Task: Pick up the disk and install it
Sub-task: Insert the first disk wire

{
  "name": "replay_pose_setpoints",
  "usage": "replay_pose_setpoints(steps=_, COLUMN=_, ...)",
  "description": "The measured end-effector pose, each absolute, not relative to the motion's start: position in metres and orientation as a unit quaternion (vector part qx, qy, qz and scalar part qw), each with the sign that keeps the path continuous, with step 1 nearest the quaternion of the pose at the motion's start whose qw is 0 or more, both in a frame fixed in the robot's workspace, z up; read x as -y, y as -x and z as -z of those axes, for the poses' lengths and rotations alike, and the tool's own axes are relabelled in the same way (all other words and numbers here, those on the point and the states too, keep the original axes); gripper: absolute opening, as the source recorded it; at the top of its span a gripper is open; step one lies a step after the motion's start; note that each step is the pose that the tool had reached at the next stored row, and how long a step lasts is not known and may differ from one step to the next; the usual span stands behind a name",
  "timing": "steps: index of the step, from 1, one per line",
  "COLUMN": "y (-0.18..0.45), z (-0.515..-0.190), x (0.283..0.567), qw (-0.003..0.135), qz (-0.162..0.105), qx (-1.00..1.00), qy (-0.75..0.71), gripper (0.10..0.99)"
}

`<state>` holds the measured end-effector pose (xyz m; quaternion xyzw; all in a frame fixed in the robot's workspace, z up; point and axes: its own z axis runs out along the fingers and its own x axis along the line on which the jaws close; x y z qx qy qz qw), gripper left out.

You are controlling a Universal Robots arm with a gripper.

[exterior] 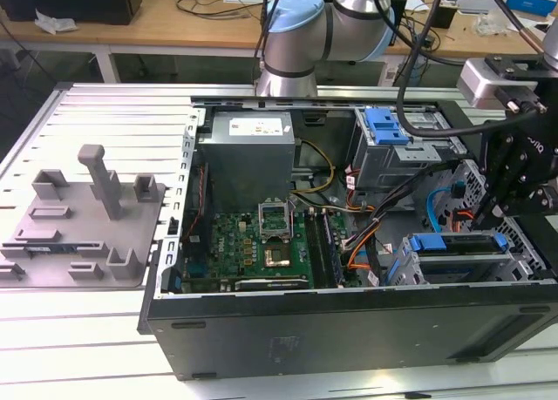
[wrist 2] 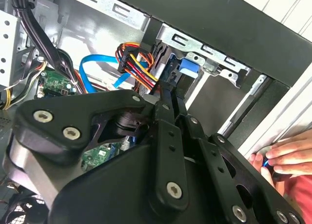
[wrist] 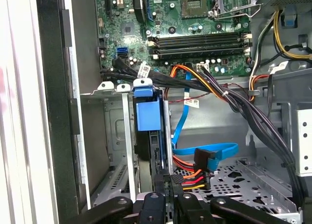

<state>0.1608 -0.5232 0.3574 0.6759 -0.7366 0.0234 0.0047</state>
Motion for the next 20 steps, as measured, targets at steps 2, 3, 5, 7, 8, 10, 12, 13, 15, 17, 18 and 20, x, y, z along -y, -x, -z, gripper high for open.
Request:
replay_pose_setpoints(steps=2, y=-0.1607, z=-0.3574, x=0.5234, qw=0.005, qz=-0.023, qx=0.738, qy=-0.674, gripper=0.165)
replay_pose_setpoints(steps=3, y=-0.1607, z=-0.3574, x=0.5234, qw=0.005, qz=-0.023, qx=0.739, qy=-0.673, gripper=0.165)
replay_pose_setpoints(steps=5, y=-0.1607, z=-0.3574, x=0.5234, qw=0.005, qz=-0.023, qx=0.739, qy=-0.673, gripper=0.165)
replay_pose_setpoints(steps=7, y=-0.1608, z=-0.3574, x=0.5235, qw=0.005, qz=-0.023, qx=0.739, qy=-0.673, gripper=0.165)
replay_pose_setpoints(steps=8, y=-0.1608, z=-0.3573, x=0.5239, qw=0.005, qz=-0.023, qx=0.739, qy=-0.673, gripper=0.165)
replay_pose_setpoints(steps=10, y=-0.1607, z=-0.3573, x=0.5247, qw=0.005, qz=-0.023, qx=0.739, qy=-0.673, gripper=0.165)
replay_pose_setpoints(steps=12, y=-0.1604, z=-0.3569, x=0.5257, qw=0.005, qz=-0.023, qx=0.739, qy=-0.673, gripper=0.165)
replay_pose_setpoints(steps=13, y=-0.1603, z=-0.3568, x=0.5258, qw=0.005, qz=-0.023, qx=0.739, qy=-0.673, gripper=0.165)
replay_pose_setpoints(steps=15, y=-0.1603, z=-0.356, x=0.5258, qw=0.005, qz=-0.023, qx=0.739, qy=-0.674, gripper=0.165)
replay_pose_setpoints(steps=17, y=-0.1603, z=-0.3556, x=0.5258, qw=0.005, qz=-0.023, qx=0.739, qy=-0.674, gripper=0.165)
replay_pose_setpoints(steps=18, y=-0.1603, z=-0.3551, x=0.5258, qw=0.005, qz=-0.023, qx=0.738, qy=-0.674, gripper=0.165)
replay_pose_setpoints(steps=20, y=-0.1603, z=-0.3543, x=0.5258, qw=0.005, qz=-0.023, qx=0.738, qy=-0.674, gripper=0.165)
